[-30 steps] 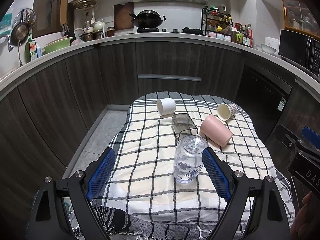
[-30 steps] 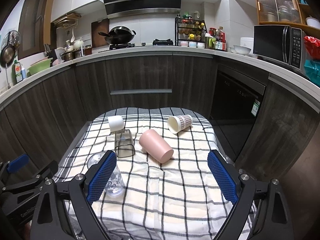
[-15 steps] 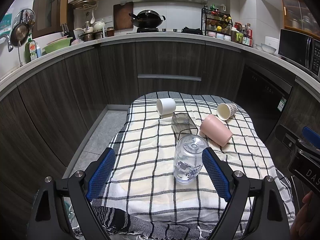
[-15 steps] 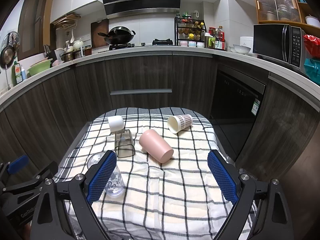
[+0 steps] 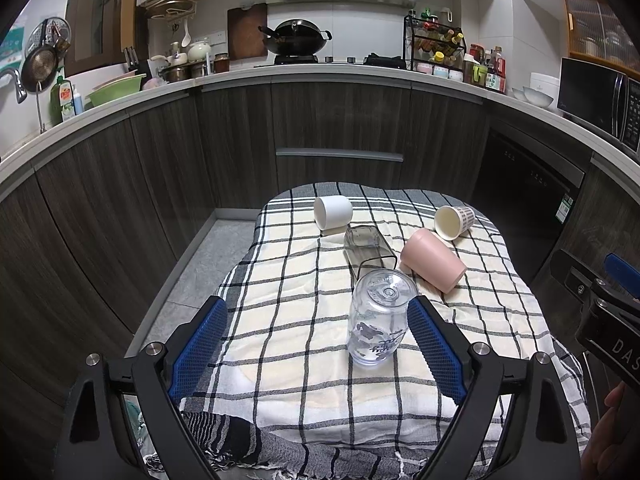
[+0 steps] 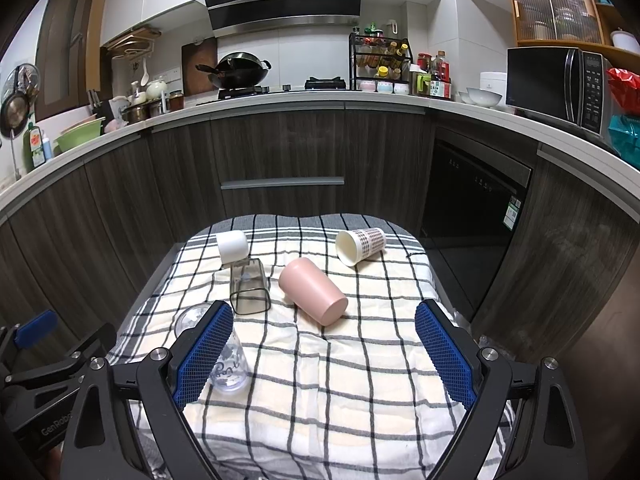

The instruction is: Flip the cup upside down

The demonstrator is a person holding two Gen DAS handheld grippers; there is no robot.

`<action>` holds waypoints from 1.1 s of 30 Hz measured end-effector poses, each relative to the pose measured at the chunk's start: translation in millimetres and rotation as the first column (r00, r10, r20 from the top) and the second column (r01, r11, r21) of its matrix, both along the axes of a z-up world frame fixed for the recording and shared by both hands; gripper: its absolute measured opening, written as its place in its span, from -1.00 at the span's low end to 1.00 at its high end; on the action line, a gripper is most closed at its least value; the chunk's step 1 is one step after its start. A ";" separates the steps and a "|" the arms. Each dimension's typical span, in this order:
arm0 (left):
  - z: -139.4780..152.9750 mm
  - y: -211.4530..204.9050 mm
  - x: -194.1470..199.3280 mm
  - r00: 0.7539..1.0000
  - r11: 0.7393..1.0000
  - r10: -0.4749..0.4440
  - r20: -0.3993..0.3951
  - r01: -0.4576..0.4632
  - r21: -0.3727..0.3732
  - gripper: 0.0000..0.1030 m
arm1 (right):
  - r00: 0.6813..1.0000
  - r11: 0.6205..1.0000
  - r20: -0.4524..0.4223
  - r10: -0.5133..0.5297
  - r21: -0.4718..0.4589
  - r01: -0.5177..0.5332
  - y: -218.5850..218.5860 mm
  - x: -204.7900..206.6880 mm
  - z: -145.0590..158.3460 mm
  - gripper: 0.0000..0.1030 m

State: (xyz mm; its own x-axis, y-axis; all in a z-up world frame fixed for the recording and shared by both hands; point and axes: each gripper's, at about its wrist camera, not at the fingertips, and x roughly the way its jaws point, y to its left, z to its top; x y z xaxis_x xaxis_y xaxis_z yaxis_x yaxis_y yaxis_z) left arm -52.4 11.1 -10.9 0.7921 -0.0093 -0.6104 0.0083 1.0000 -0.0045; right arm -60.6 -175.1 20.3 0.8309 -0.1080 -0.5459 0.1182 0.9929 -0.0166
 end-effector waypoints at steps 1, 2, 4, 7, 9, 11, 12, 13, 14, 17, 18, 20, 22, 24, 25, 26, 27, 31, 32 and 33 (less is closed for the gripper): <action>-0.1 0.3 0.0 1.000 1.000 0.001 -0.001 -0.001 0.001 0.83 | 1.000 1.000 -0.001 0.000 0.000 0.000 -0.1 0.2 -0.2 0.80; -0.7 0.6 0.0 1.000 1.000 0.002 -0.001 -0.002 0.001 0.86 | 1.000 1.000 -0.002 0.000 0.000 0.000 0.0 0.2 -0.2 0.80; -1.5 2.1 -0.3 1.000 1.000 0.008 -0.002 -0.008 0.002 0.89 | 1.000 1.000 -0.002 -0.001 0.001 0.001 0.2 0.2 0.0 0.80; -2.3 3.6 -0.7 1.000 1.000 0.021 0.000 -0.021 0.007 0.96 | 1.000 1.000 -0.002 0.000 0.002 0.000 0.1 0.3 -0.1 0.80; -2.0 3.7 -0.6 1.000 1.000 0.024 0.000 -0.024 0.009 0.96 | 1.000 1.000 -0.003 0.000 0.003 0.000 0.2 0.4 -0.9 0.80; -1.7 3.0 0.3 1.000 1.000 0.022 -0.002 -0.022 0.012 0.96 | 1.000 1.000 -0.003 0.000 0.003 0.000 0.1 0.2 -0.8 0.80; -2.2 2.7 0.6 1.000 1.000 0.020 -0.005 -0.020 0.012 0.96 | 1.000 1.000 -0.002 0.000 0.003 0.000 0.1 0.6 -0.8 0.80; -2.2 2.4 1.1 1.000 1.000 0.020 -0.008 -0.020 0.011 0.96 | 1.000 1.000 -0.003 0.000 0.003 0.000 0.0 0.5 -0.8 0.80; -2.2 2.6 1.5 1.000 1.000 0.020 -0.010 -0.020 0.006 0.96 | 1.000 1.000 -0.003 0.000 0.003 0.000 0.1 0.3 -1.1 0.80; -2.0 3.1 2.6 1.000 1.000 0.017 -0.015 -0.018 -0.004 0.96 | 1.000 1.000 -0.004 0.000 0.006 0.000 0.4 0.0 -1.3 0.80; -2.1 3.1 2.6 1.000 1.000 0.017 -0.015 -0.017 -0.005 0.96 | 1.000 1.000 -0.003 -0.001 0.005 0.001 0.5 -0.2 -1.3 0.80; -2.1 3.1 2.7 1.000 1.000 0.019 -0.015 -0.019 -0.004 0.96 | 1.000 1.000 -0.004 -0.001 0.003 0.001 0.4 0.3 -1.3 0.80; -2.4 2.6 2.9 1.000 1.000 0.024 -0.013 -0.024 -0.001 0.96 | 1.000 1.000 -0.005 -0.002 0.003 0.002 0.1 0.1 -1.4 0.80; -3.2 2.6 2.8 1.000 1.000 0.028 -0.012 -0.028 -0.003 0.96 | 1.000 1.000 -0.006 -0.002 0.005 0.002 0.8 0.1 -1.9 0.80; -3.4 2.1 3.3 1.000 1.000 0.029 -0.013 -0.029 -0.002 0.96 | 1.000 1.000 -0.008 -0.002 0.005 0.003 1.1 -0.3 -2.4 0.80; -3.7 1.5 3.2 0.999 0.999 0.032 -0.011 -0.032 0.003 0.96 | 1.000 1.000 -0.009 -0.003 0.005 0.003 2.2 -0.7 -3.6 0.80; -4.1 1.3 3.2 0.999 0.999 0.035 -0.011 -0.035 0.006 0.96 | 1.000 1.000 -0.010 -0.003 0.005 0.004 2.9 -1.1 -4.4 0.80; -5.9 3.0 4.6 0.999 0.999 0.049 -0.015 -0.049 0.004 0.97 | 1.000 1.000 -0.011 -0.004 0.005 0.004 3.1 -2.1 -4.4 0.80; -7.2 4.3 6.1 0.998 0.999 0.052 -0.025 -0.052 -0.005 1.00 | 1.000 1.000 -0.013 -0.004 0.006 0.004 3.8 -0.8 -4.8 0.80; -9.1 5.5 7.9 0.998 0.999 0.052 -0.038 -0.052 -0.015 1.00 | 1.000 1.000 -0.012 -0.004 0.007 0.004 3.2 -0.2 -4.5 0.80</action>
State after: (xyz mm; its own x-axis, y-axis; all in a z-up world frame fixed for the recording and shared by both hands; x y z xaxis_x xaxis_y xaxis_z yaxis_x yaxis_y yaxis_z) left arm -44.5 16.7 -20.0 0.7683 0.0210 -0.6398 -0.0440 0.9988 -0.0200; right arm -60.8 -171.9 15.8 0.8239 -0.1075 -0.5564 0.1219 0.9925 -0.0112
